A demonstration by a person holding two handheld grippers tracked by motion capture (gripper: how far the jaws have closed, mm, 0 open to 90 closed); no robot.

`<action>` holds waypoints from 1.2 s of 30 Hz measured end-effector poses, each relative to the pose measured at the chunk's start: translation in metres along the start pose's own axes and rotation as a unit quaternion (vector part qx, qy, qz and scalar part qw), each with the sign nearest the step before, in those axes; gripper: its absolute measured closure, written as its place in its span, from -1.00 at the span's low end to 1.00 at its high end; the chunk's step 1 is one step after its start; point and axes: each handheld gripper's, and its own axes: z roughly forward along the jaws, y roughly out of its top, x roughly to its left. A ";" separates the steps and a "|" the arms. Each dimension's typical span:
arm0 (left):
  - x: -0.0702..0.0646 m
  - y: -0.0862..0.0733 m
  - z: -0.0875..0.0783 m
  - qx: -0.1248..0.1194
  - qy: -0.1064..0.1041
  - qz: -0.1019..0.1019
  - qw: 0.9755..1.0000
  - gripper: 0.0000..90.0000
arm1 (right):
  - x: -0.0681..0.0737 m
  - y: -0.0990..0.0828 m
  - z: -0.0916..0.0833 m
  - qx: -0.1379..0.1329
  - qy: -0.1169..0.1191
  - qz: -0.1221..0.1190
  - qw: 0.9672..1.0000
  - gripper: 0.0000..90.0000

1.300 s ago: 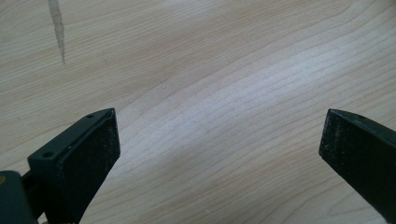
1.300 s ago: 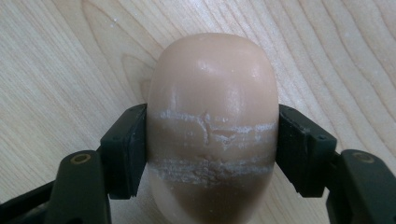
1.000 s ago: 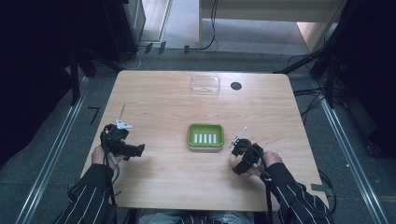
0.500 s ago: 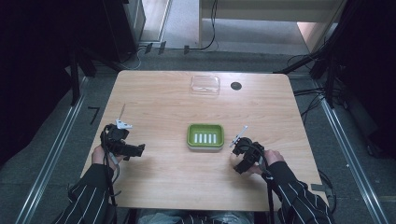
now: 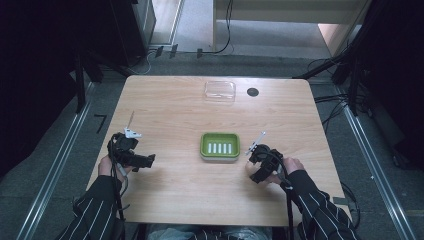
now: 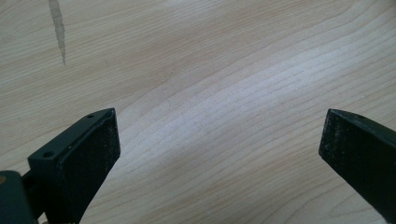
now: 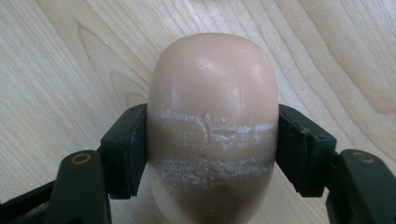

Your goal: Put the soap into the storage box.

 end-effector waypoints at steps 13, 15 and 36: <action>0.000 0.000 0.000 -0.001 0.000 0.000 1.000 -1.00 | -0.005 0.006 -0.005 -0.012 -0.004 -0.004 1.000 -0.26; 0.000 0.000 0.000 0.000 0.000 -0.001 1.000 -1.00 | -0.006 0.007 -0.005 -0.011 -0.003 -0.004 1.000 -0.26; 0.000 0.000 0.001 0.002 -0.004 0.002 1.000 -1.00 | -0.016 0.021 -0.017 -0.032 -0.015 -0.021 0.999 -0.25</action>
